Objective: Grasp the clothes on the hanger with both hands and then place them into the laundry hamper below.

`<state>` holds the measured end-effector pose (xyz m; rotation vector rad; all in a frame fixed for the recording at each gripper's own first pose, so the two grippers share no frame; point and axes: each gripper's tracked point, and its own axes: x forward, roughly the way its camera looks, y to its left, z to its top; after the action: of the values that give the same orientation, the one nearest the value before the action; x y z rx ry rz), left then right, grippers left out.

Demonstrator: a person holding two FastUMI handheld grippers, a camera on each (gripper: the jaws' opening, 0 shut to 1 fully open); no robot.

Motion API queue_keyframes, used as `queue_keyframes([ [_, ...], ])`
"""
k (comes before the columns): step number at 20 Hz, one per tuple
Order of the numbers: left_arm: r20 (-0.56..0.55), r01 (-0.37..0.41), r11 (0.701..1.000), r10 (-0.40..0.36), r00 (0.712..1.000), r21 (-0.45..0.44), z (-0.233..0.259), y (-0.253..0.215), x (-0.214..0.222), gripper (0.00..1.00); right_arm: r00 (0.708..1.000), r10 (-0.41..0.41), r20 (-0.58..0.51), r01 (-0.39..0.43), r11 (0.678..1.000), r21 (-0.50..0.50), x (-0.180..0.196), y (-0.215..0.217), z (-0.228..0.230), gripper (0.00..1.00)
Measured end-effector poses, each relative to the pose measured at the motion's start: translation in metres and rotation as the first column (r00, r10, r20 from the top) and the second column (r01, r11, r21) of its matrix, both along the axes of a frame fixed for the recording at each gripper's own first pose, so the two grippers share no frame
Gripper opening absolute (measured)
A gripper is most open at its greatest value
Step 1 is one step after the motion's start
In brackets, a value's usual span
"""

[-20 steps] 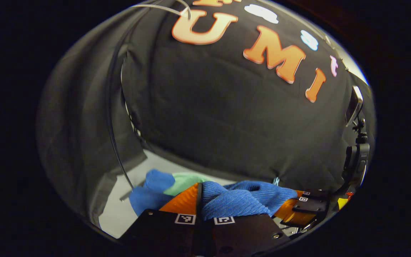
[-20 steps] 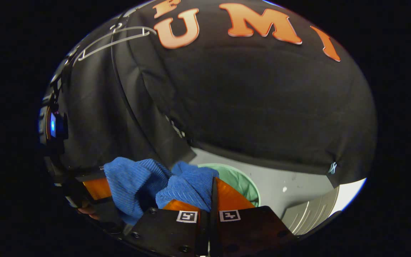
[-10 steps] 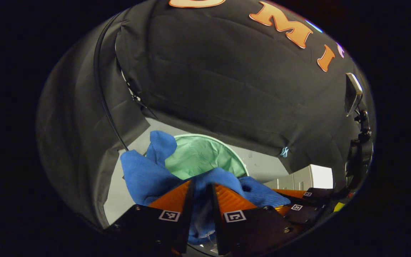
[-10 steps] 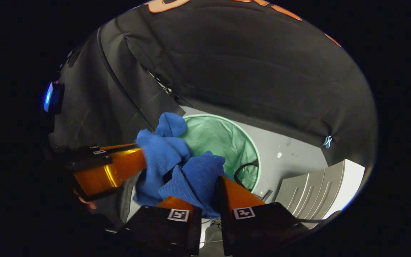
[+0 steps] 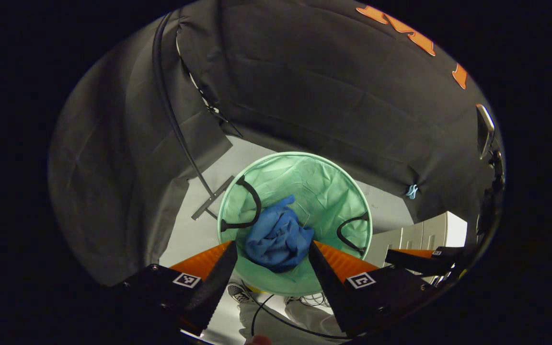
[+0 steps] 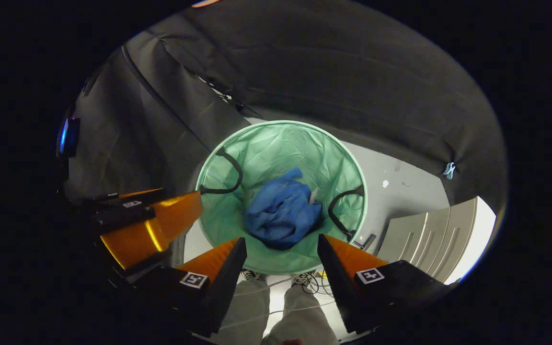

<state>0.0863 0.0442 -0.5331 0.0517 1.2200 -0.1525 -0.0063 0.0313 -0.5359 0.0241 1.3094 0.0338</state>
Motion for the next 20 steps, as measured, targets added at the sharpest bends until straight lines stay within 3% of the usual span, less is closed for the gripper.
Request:
queue_keyframes([
  [2, 0.033, -0.003, 1.0, 0.003, 0.999, -0.022, 0.01, -0.001, 0.003, 0.96, 0.999, 0.039, 0.019, -0.039, 0.999, -0.012, 0.003, -0.01, 0.006, 0.88],
  [3, 0.051, -0.007, 0.999, 0.009, 0.999, -0.033, 0.019, -0.003, 0.004, 0.96, 0.998, 0.05, 0.033, -0.05, 0.999, -0.007, 0.0, -0.005, 0.011, 0.98],
  [6, 0.136, -0.046, 0.997, 0.054, 0.989, -0.064, 0.05, -0.015, 0.011, 0.92, 0.992, 0.071, 0.108, -0.073, 0.997, 0.008, 0.013, -0.007, 0.037, 0.98],
  [7, 0.166, -0.067, 0.995, 0.078, 0.983, -0.069, 0.061, -0.016, 0.015, 0.95, 0.987, 0.076, 0.142, -0.079, 0.997, 0.011, 0.014, -0.008, 0.048, 0.98],
  [12, 0.352, -0.122, 0.985, 0.158, 0.922, -0.121, 0.133, -0.011, 0.027, 0.95, 0.936, 0.075, 0.345, -0.079, 0.997, -0.003, 0.033, -0.016, 0.13, 0.98],
  [17, 0.552, -0.029, 0.995, 0.077, 0.831, -0.096, 0.227, -0.019, 0.031, 0.95, 0.852, 0.011, 0.523, -0.026, 0.999, 0.021, 0.028, -0.005, 0.228, 0.98],
  [20, 0.67, 0.018, 0.996, 0.049, 0.741, -0.093, 0.3, -0.016, 0.011, 0.95, 0.743, 0.032, 0.669, -0.025, 0.999, -0.02, 0.02, 0.0, 0.303, 0.98],
])
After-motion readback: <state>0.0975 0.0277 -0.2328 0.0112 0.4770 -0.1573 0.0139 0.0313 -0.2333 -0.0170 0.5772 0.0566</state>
